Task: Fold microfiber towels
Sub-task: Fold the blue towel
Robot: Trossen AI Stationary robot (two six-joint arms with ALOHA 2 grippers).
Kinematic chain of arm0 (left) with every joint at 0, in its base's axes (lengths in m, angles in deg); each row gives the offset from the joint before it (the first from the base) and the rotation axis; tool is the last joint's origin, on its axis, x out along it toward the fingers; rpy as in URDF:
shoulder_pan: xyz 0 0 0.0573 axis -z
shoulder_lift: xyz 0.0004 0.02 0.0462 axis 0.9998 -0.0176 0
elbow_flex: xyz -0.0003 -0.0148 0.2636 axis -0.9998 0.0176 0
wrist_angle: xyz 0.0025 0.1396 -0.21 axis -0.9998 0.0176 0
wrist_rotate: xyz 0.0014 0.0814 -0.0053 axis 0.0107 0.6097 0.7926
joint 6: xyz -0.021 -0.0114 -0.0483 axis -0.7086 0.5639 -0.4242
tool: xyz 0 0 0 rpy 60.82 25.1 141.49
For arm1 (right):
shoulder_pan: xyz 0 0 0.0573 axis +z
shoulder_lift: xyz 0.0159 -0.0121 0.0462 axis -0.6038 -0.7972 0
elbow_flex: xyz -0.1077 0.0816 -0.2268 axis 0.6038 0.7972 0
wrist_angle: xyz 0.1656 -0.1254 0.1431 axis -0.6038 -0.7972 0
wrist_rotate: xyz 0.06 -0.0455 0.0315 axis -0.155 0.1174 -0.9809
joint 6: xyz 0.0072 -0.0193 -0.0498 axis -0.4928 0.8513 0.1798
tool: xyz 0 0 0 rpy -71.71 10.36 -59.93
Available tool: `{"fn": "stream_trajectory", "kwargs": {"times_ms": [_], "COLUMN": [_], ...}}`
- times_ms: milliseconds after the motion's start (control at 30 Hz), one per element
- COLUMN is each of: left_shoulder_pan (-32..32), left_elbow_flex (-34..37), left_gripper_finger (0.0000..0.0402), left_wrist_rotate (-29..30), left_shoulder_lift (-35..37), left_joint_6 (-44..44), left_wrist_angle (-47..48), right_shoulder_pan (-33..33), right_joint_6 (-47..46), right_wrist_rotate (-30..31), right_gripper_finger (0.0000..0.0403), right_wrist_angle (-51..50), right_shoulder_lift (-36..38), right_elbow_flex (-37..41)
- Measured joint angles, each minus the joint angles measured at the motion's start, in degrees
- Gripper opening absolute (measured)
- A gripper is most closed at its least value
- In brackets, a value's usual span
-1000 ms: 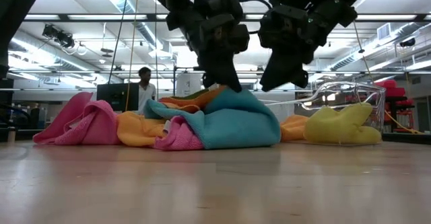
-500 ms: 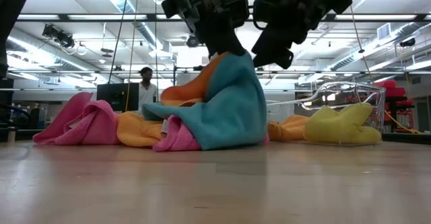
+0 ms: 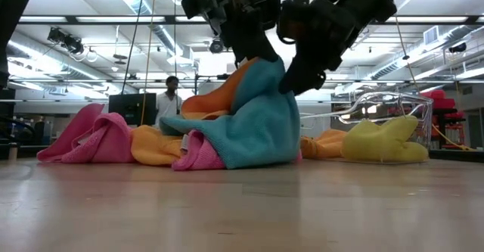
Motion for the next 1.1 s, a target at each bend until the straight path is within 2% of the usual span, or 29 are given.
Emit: {"fn": "stream_trajectory", "kwargs": {"times_ms": [67, 167, 233, 400, 567, 800, 967, 1100], "left_shoulder_pan": [-0.2, -1.0, -1.9, -4.8, -7.4, -9.7, -9.8, -8.2], "left_elbow_flex": [0.0, 0.0, 0.1, 0.1, 0.0, 0.0, 0.0, 0.0], "left_gripper_finger": [0.0022, 0.0053, 0.0081, 0.0137, 0.0164, 0.0157, 0.0143, 0.0134], "left_wrist_rotate": [0.7, 1.3, 1.6, 2.3, 2.5, 2.5, 2.6, 2.3], "left_shoulder_lift": [0.0, 0.3, 1.0, 4.1, 8.4, 13.7, 16.8, 18.1], "left_joint_6": [-0.8, -0.9, -0.5, 1.3, 1.6, 1.4, -0.5, -4.8], "left_wrist_angle": [0.3, 1.8, 3.4, 6.8, 5.6, 7.2, 7.3, 8.2], "right_shoulder_pan": [0.0, 0.0, 0.0, 0.0, 0.0, 0.0, 0.1, 2.0], "right_joint_6": [-0.1, 0.2, 0.8, -0.3, -1.6, 1.5, 2.5, 1.3], "right_wrist_rotate": [0.1, 0.0, -0.3, -1.3, -1.4, -1.0, -1.1, -3.7], "right_gripper_finger": [0.01, 0.0034, 0.0013, 0.0014, 0.0013, 0.0012, 0.0011, 0.0011], "right_wrist_angle": [0.6, 0.0, -0.6, -2.5, -6.9, -20.4, -23.9, -24.5], "right_shoulder_lift": [-0.1, 1.0, 2.6, 7.4, 10.9, 11.0, 11.0, 11.1], "right_elbow_flex": [0.0, 0.0, 0.0, 0.0, -3.2, -17.9, -27.7, -34.0]}}
